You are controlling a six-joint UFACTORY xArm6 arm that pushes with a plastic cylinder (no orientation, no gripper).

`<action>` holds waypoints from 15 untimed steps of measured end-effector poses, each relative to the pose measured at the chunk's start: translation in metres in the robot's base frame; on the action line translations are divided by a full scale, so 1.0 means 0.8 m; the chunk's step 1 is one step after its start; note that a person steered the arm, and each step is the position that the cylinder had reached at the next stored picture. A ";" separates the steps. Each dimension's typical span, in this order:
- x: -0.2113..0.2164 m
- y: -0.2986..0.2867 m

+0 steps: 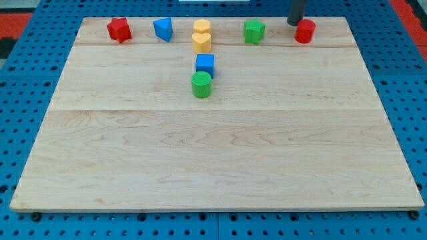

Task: Push the blue cube into the green circle

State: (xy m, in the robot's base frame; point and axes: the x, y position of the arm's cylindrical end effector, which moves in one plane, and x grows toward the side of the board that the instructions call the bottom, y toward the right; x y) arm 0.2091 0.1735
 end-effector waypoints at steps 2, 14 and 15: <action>-0.011 0.087; 0.136 -0.245; 0.148 -0.252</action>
State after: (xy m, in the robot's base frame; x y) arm 0.3272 -0.0280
